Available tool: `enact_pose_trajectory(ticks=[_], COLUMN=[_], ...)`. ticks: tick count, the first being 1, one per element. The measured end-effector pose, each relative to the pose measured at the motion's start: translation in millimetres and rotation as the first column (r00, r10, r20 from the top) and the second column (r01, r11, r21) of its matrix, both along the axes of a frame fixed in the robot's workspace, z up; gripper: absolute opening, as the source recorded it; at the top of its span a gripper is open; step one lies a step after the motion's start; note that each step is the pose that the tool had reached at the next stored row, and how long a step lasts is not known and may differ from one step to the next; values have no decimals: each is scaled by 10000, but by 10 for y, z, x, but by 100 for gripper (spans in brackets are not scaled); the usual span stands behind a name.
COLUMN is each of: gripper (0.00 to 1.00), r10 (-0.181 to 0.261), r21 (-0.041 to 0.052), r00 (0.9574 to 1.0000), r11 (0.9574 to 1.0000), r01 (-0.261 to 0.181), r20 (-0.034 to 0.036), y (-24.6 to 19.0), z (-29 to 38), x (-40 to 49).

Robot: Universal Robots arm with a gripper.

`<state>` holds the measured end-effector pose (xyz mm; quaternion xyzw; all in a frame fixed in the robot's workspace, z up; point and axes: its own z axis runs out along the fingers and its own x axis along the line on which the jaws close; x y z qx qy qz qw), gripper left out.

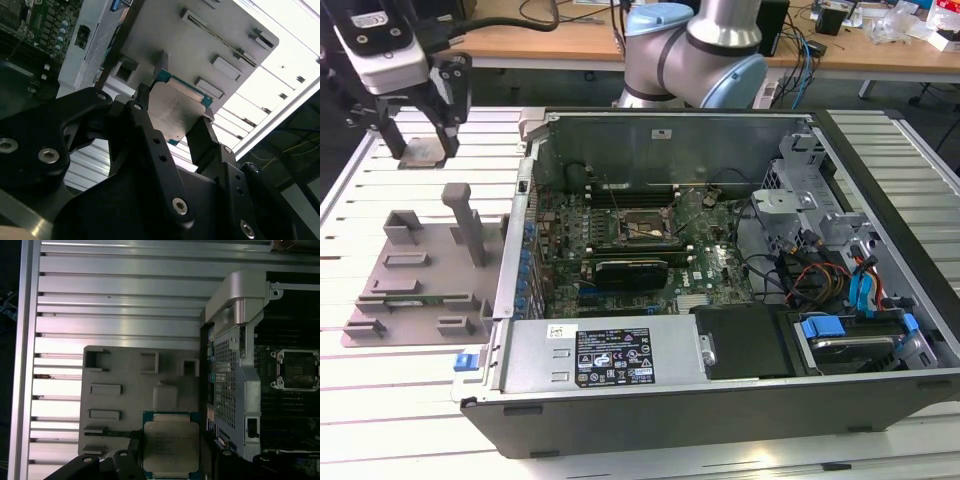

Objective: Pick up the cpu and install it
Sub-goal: 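Pick up the cpu and move it towards the insertion slot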

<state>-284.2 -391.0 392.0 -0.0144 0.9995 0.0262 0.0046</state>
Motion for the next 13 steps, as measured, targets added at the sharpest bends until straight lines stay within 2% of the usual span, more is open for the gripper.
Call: enact_pose_trajectory(ticks=[3, 8, 11, 13], gripper=[55, 55, 55, 55], r10=[0, 0, 0, 0], r21=[0, 0, -1, 0], r00=[10000, 10000, 10000, 10000], r11=[10000, 10000, 10000, 10000], r01=[0, 0, 0, 0], r20=[0, 0, -1, -1], y=[0, 0, 0, 0], z=[0, 0, 0, 0], x=[115, 228, 356, 399])
